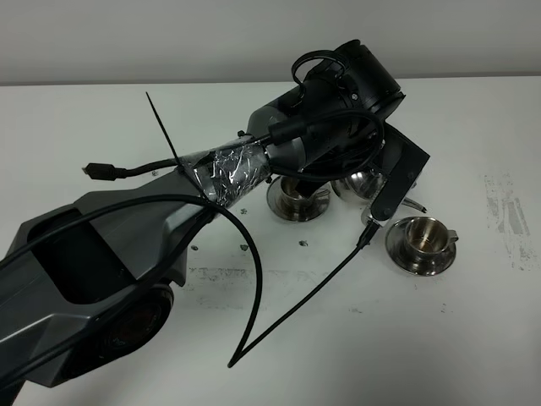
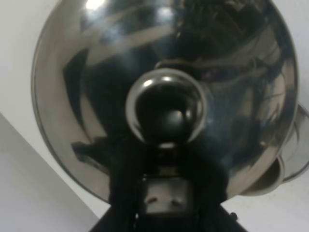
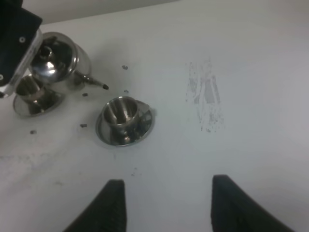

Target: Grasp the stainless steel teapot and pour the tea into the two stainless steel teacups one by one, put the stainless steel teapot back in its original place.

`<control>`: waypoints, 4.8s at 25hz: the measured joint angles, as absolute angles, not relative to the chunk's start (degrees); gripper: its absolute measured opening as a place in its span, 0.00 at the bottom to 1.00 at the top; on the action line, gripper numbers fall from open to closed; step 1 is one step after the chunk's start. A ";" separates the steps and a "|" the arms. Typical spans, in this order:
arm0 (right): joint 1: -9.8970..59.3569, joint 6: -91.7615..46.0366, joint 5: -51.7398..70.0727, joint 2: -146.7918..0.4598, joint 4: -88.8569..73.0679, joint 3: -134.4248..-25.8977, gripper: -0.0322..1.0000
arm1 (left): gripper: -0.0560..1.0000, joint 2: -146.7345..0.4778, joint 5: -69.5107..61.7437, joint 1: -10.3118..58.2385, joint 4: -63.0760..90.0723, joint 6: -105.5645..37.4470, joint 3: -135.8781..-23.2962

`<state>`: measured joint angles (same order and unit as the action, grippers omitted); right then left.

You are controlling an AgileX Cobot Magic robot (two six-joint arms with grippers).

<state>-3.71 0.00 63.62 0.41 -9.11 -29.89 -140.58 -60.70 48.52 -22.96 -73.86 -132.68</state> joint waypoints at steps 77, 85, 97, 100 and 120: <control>-3.71 0.00 63.62 0.41 -9.11 -29.89 0.41 | 0.23 -141.76 -57.70 53.43 -38.57 -76.66 -132.68; -3.71 0.00 63.62 0.41 -9.11 -29.89 0.41 | 0.23 -141.76 -57.12 53.87 -39.59 -76.72 -132.68; -3.71 0.00 63.62 0.41 -9.11 -29.89 0.41 | 0.23 -141.76 -56.61 53.87 -40.01 -76.97 -132.68; -3.71 0.00 63.62 0.41 -9.11 -29.89 0.41 | 0.23 -141.76 -56.45 53.87 -40.01 -76.97 -132.68; -3.71 0.00 63.62 0.41 -9.11 -29.89 0.41 | 0.23 -141.76 -59.02 52.64 -31.58 -71.71 -132.68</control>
